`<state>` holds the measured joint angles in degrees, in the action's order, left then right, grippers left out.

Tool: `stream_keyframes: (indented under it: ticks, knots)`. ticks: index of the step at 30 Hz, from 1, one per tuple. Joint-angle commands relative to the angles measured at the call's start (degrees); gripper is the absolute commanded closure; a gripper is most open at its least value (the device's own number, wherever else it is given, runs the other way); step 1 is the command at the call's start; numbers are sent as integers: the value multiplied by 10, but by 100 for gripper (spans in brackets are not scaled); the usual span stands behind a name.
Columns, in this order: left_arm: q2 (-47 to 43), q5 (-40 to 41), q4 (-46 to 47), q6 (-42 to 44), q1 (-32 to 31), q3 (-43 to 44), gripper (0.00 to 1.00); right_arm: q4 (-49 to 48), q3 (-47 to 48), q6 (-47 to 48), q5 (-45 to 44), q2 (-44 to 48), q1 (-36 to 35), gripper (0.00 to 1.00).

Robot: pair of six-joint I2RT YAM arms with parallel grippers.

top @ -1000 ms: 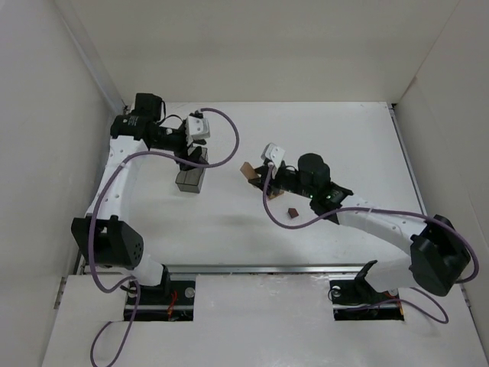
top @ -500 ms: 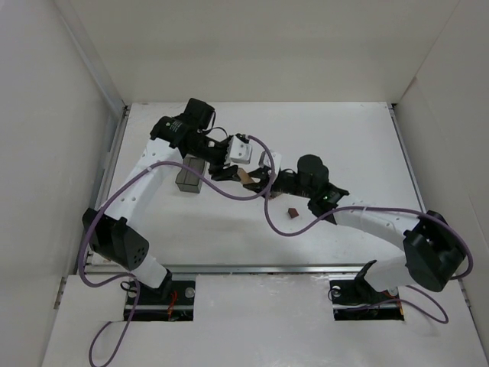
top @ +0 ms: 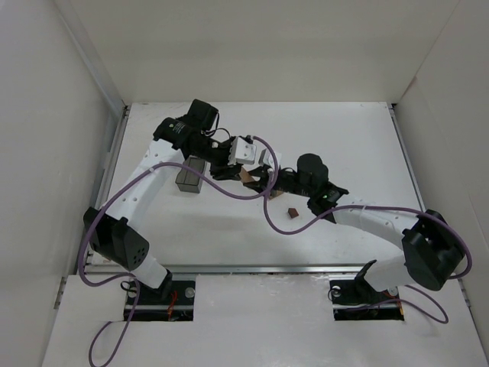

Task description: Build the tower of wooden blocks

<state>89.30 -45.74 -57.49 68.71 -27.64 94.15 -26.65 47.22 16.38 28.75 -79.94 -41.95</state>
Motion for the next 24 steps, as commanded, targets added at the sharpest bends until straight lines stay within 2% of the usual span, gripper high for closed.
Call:
stream_keyframes:
  ticks: [1,3,7,8,9,10,11,14,15,18,20,24]
  knots:
    - [-4,3,-8,13,1,-5,56,-36,27,7,13,5,-1,100]
    - [-4,-3,-8,13,1,-5,59,-36,27,7,13,5,-1,100]
    - [1,-3,-8,2,-4,7,76,-36,27,7,13,5,-1,100]
    - [1,-3,-8,-6,-9,14,83,-36,27,7,13,5,-1,100]
    - [7,-3,-8,-11,-9,14,85,-24,27,7,13,5,-1,97]
    - [7,2,-8,-18,-9,19,87,-18,33,7,13,5,-1,85]
    - [13,2,-8,-24,-17,19,87,-11,33,-5,3,5,-1,62]
    - [18,35,-1,-44,-24,8,92,12,47,-29,-28,5,-1,32]
    - [18,55,8,-68,-24,2,93,19,47,-42,-43,5,6,16]
    - [18,97,45,-98,-24,-31,94,37,34,-59,-62,13,12,0]
    - [25,142,83,-129,-24,-61,96,64,27,-81,-90,29,24,0]
    - [45,180,128,-163,-14,-88,96,127,-2,-108,-126,74,40,0]
